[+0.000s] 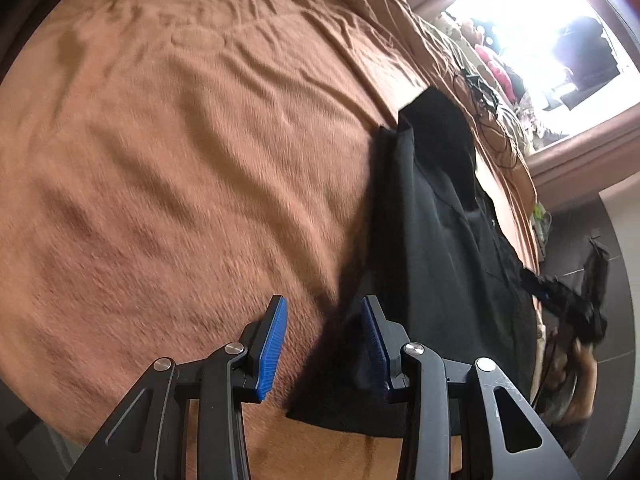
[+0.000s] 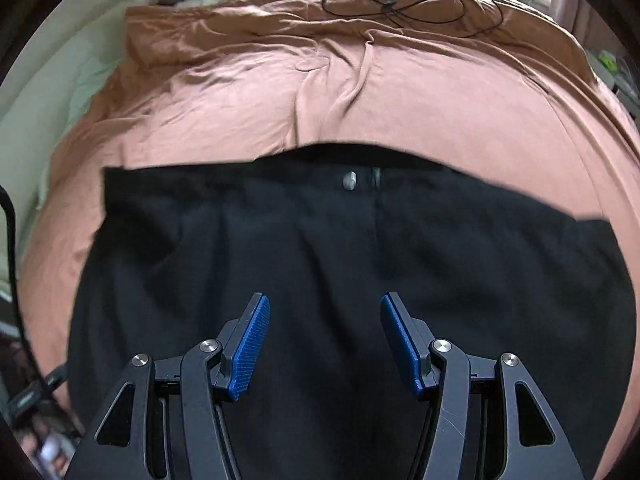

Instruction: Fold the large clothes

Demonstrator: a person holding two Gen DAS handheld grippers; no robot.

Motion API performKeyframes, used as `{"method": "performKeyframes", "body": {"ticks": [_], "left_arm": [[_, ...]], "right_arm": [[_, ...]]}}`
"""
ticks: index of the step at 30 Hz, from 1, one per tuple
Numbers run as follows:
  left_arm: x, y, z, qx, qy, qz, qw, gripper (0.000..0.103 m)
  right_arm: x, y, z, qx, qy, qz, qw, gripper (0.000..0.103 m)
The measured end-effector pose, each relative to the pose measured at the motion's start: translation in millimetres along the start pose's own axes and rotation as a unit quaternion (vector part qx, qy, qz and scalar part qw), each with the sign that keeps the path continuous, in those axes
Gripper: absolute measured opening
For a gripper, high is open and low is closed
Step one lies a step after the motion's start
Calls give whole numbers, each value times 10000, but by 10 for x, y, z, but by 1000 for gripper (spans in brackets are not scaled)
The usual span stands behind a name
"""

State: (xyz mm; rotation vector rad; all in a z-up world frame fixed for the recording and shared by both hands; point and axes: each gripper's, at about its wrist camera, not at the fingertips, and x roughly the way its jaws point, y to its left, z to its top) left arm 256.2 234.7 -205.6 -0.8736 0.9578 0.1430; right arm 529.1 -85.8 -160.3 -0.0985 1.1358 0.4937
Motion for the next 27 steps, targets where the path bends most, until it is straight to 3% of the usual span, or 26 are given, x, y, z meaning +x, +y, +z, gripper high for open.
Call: {"method": "performKeyframes", "body": {"ticks": [5,10,12,14,20,24,27], "left_arm": [[37,9,-31,-160,112,-212,9996,40],[-23,101,-51,-523,163,-712,9960,42],[-61,130,-74,-629,137,-813,9946,52],[-97,134,-99,-693,97,-992,9926,71],[-15,80,-166,-777,301,-1295,9881,74],[46,74,-187,-823,306,-1184,9891,74],[27,54,-195,-759,358,-1022,9912,73]], "right_arm": [[-390,-18,-589,17,-191,380,9991,58],[-564,-77,-1131,254,-213,611,9976,58],[-539,-99,-1296,328,-128,576,9977,58],[-472,-136,-1433,454,12,616,9971,58],[-539,-116,-1660,654,-128,701,9953,48],[-581,-24,-1655,633,-173,768,9949,36],[-668,13,-1666,658,-301,757,9945,34]]}}
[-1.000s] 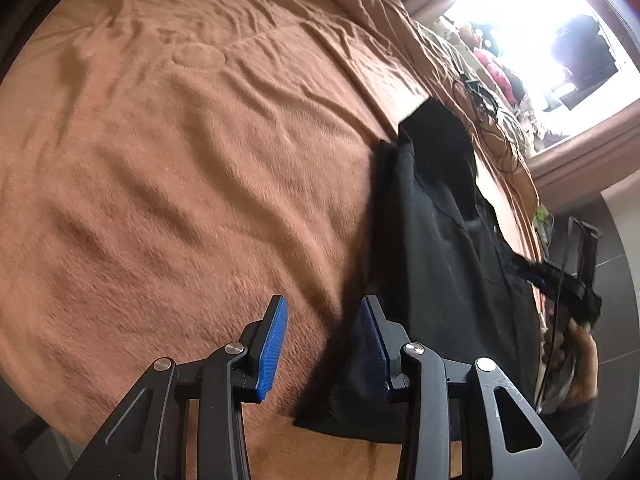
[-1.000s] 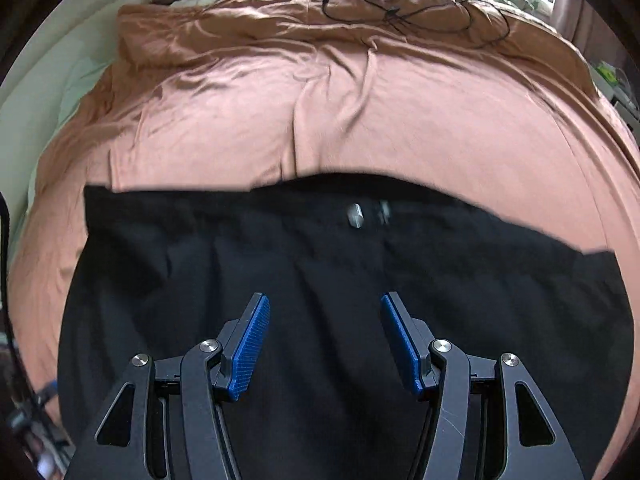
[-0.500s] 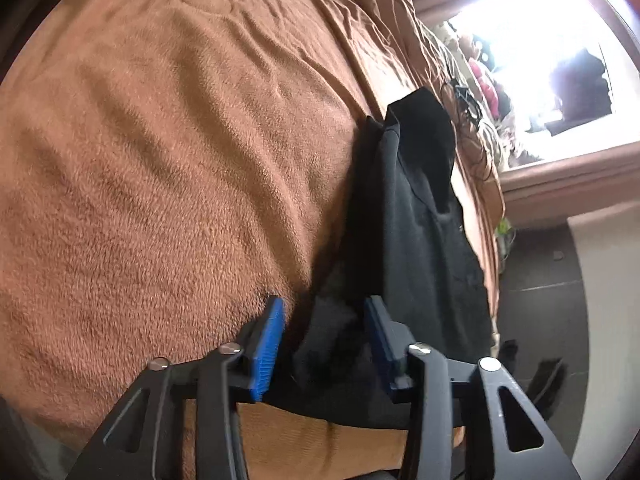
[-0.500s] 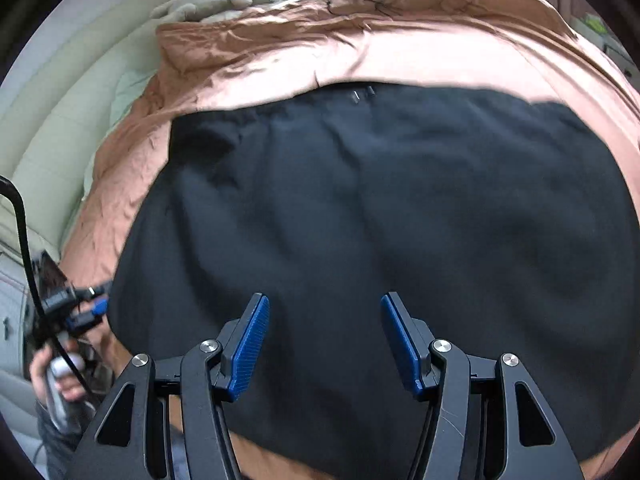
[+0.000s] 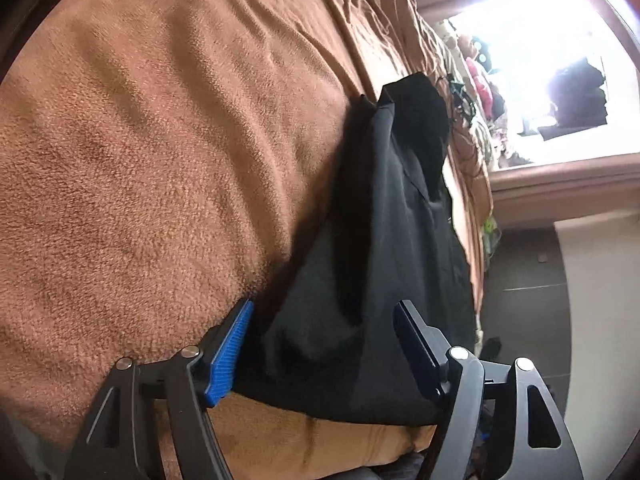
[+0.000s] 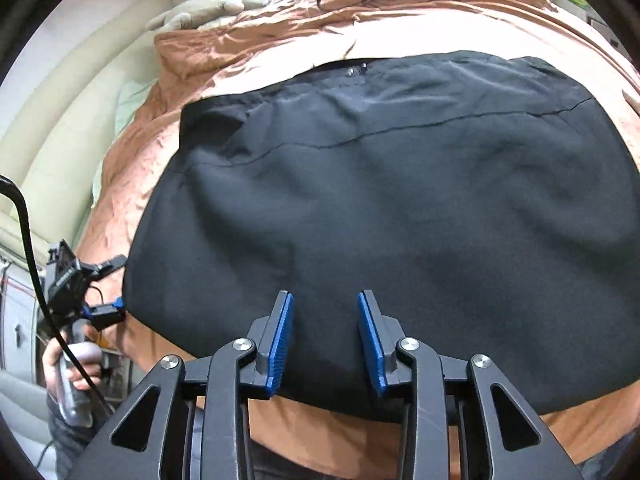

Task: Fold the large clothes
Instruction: 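Grasp the folded jacket edge with the right gripper while the left gripper grasps its other end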

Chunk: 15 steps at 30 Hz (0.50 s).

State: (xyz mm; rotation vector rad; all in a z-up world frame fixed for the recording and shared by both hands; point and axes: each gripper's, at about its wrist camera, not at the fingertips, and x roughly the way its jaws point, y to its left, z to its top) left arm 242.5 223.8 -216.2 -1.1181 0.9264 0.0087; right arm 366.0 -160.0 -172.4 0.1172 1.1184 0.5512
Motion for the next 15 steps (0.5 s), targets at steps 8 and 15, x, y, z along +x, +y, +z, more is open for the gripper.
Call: {"method": "performKeyframes", "body": {"ticks": [8,15], "left_arm": [[-164,120,-192,-9,50,12,10000,72],[-91,139,-215,25,-23,-101,9999,72]], "right_arm": [[133,180,-114,-306,229,-246,9990,31],[319,51,-179,-163,365,-702,9967,18]]}}
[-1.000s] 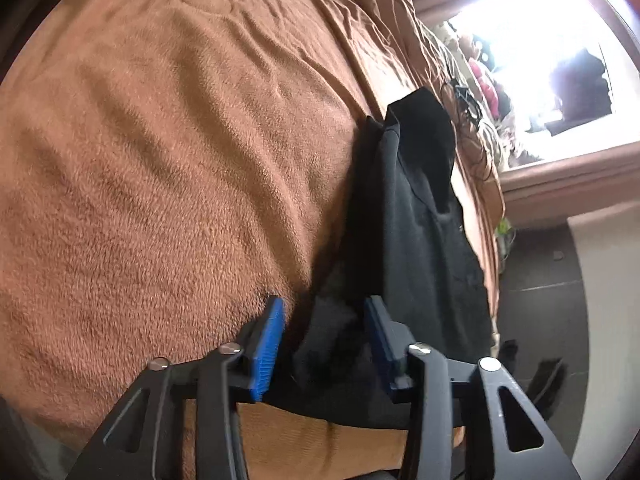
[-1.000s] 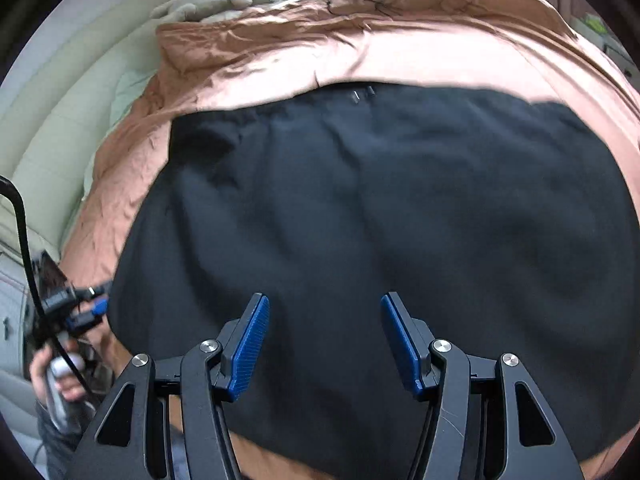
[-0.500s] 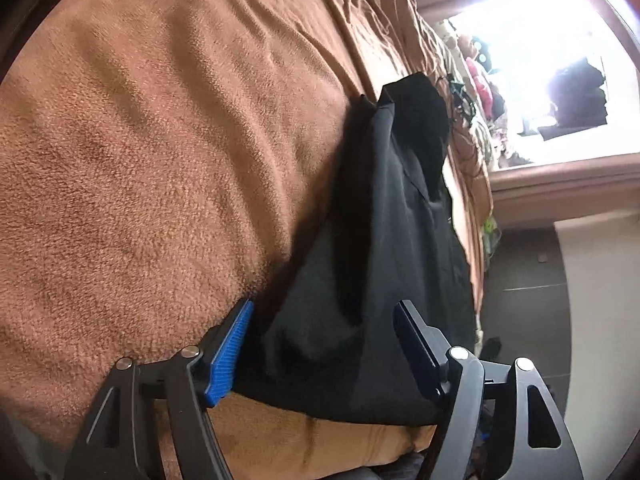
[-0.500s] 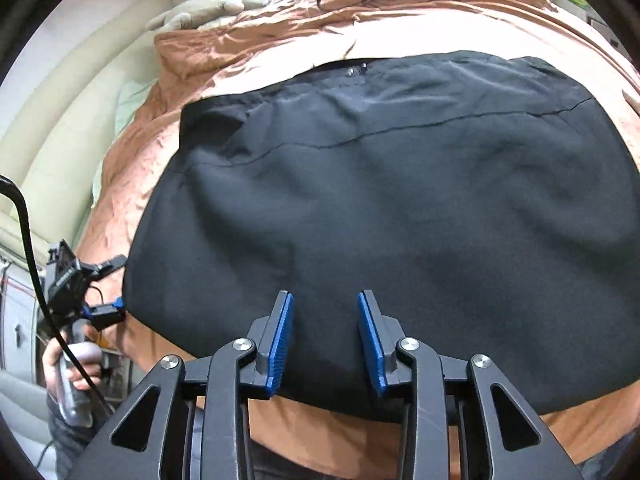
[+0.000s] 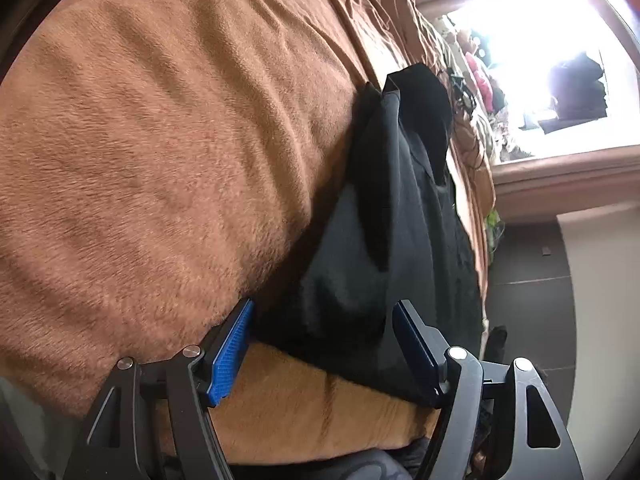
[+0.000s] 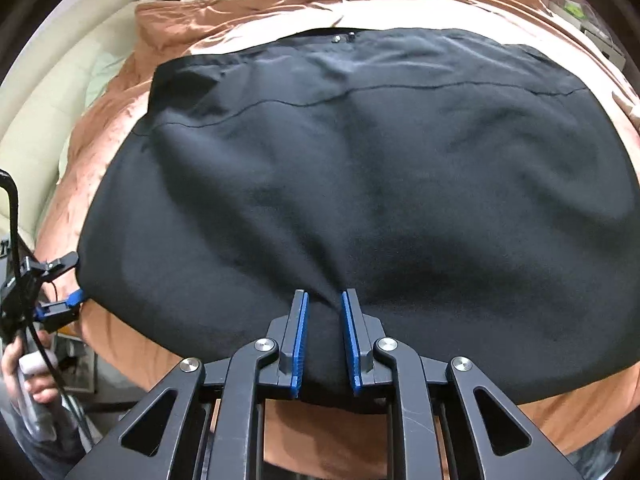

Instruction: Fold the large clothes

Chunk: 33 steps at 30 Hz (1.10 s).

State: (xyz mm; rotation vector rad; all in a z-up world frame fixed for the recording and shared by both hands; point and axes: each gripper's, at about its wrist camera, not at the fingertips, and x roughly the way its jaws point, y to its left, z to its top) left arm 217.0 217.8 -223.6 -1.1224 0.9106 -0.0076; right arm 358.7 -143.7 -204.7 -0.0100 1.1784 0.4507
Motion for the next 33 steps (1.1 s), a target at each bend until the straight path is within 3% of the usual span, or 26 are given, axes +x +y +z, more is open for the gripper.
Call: {"method": "performKeyframes", "body": {"ticks": [2,6,8,11,15,19,24,33], "left_arm": [[71,-9,43,-4,-16,-193,9998,72],[114,-80,91,37,-33,-176,9998,70],[110,-98,95,0,-48,-151,9999,45],[87,-152,61,-17,-161,-200,9997,37],[53,-221,21,158,-251,-106,9995,36],[139,-137,80,-120,-159,-25,9998,36],[175,-168,56,-128,-244,203,9994,34],[108,-177,25,-360,-219,276,9987,28]], "right_arm": [[46,-27,15,63,21,27,10000,18],[82,-57,76,124,-4,59,9999,18],[96,-41,115,122,-19,42,9999,18],[150,22,250,28,-77,-86,9999,18],[219,57,463,-27,-114,-171,9998,18],[312,58,688,-14,-150,-204,9997,18],[389,37,925,28,-201,-253,9995,18],[591,-35,1426,126,-233,-286,9992,18]]}}
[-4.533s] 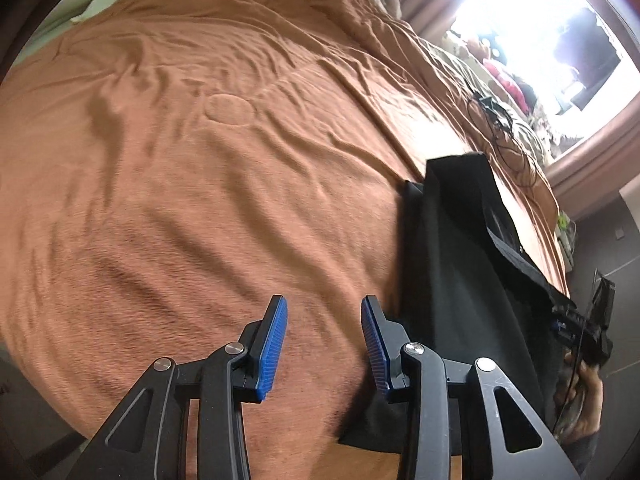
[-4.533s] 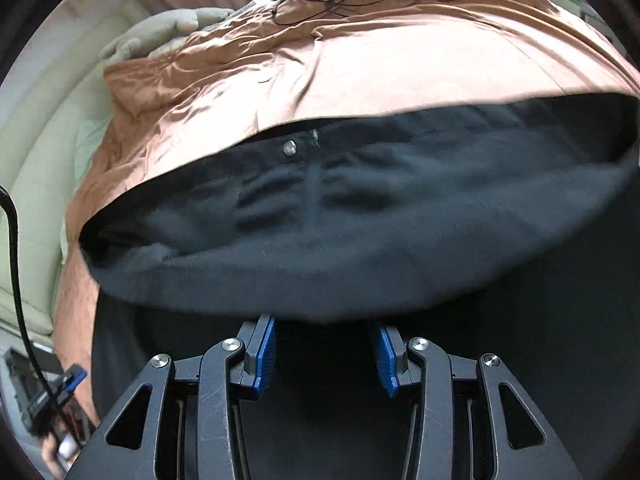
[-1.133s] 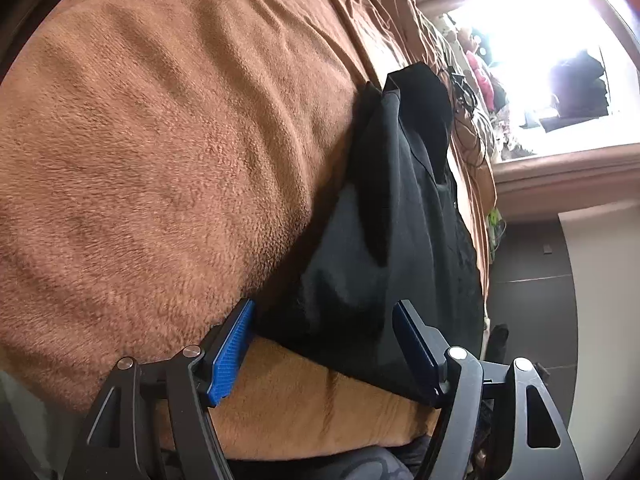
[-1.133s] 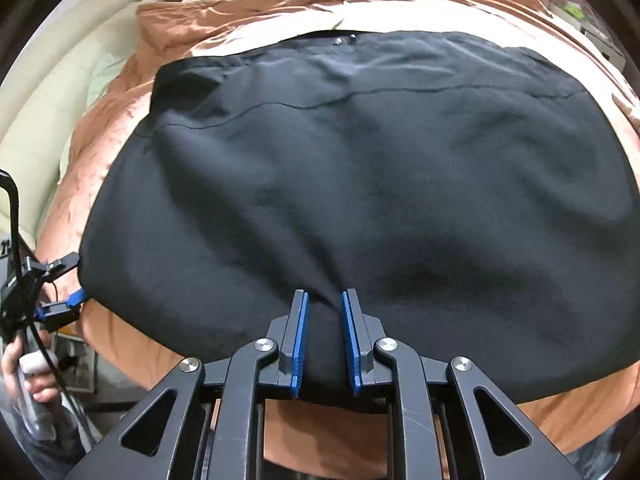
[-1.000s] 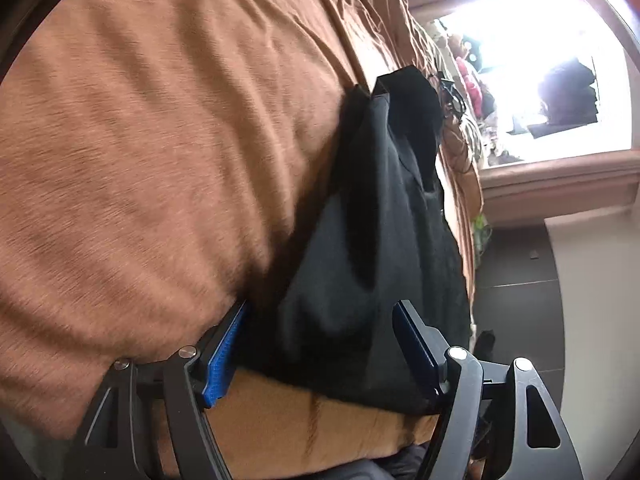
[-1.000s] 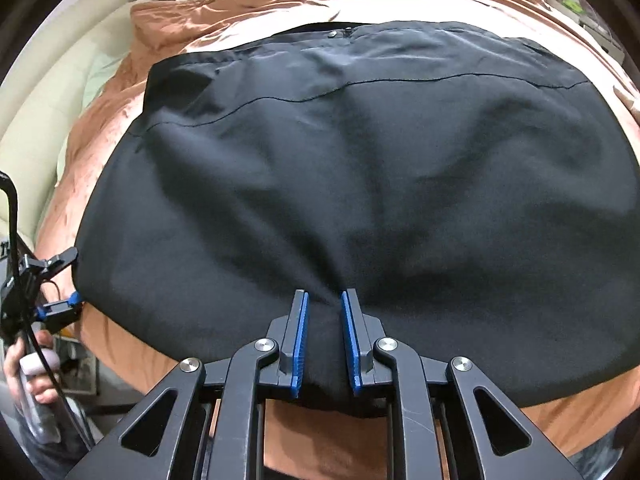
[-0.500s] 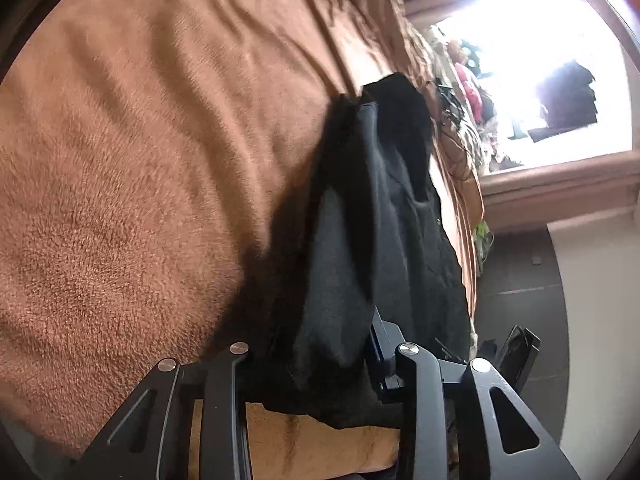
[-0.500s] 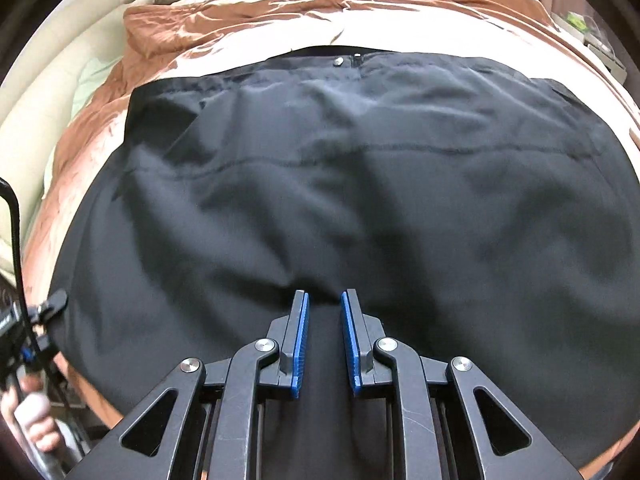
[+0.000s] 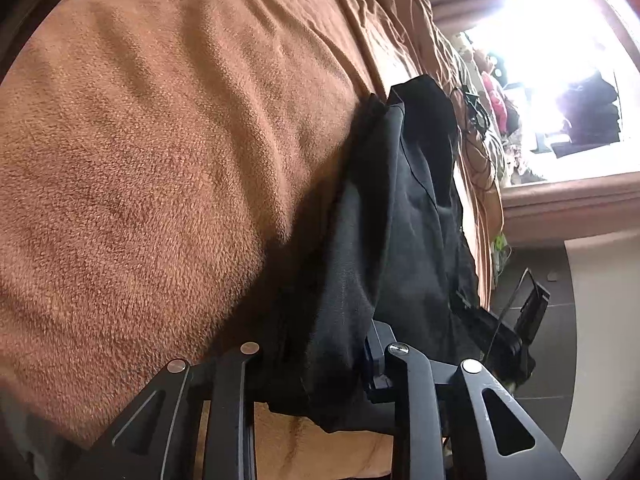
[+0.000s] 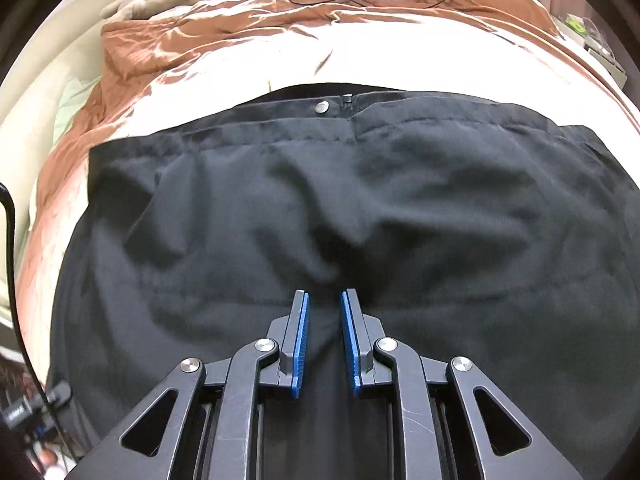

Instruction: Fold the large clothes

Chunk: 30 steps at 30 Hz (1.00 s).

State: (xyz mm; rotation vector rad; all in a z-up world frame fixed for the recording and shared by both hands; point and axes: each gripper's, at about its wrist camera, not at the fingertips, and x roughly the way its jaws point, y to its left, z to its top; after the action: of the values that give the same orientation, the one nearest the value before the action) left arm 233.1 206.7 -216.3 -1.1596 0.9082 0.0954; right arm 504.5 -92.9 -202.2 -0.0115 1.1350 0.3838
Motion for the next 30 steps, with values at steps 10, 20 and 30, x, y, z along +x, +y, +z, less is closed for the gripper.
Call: {"method": "performKeyframes", "body": {"ticks": [10,20,30], "left_arm": [[122,-30,27,100,81,10,9999,35],[-28,-252,5,263,-74,-226,9994,17],[-331,-881,-70,871,-218,-756,9931,14]], "right_arm": [[261,-86,459,269,-71,96,9996,16],[108,-159,609,530,-70,389,9978,15],[-698,-342,-310,515,-253,886,9944,17]]}}
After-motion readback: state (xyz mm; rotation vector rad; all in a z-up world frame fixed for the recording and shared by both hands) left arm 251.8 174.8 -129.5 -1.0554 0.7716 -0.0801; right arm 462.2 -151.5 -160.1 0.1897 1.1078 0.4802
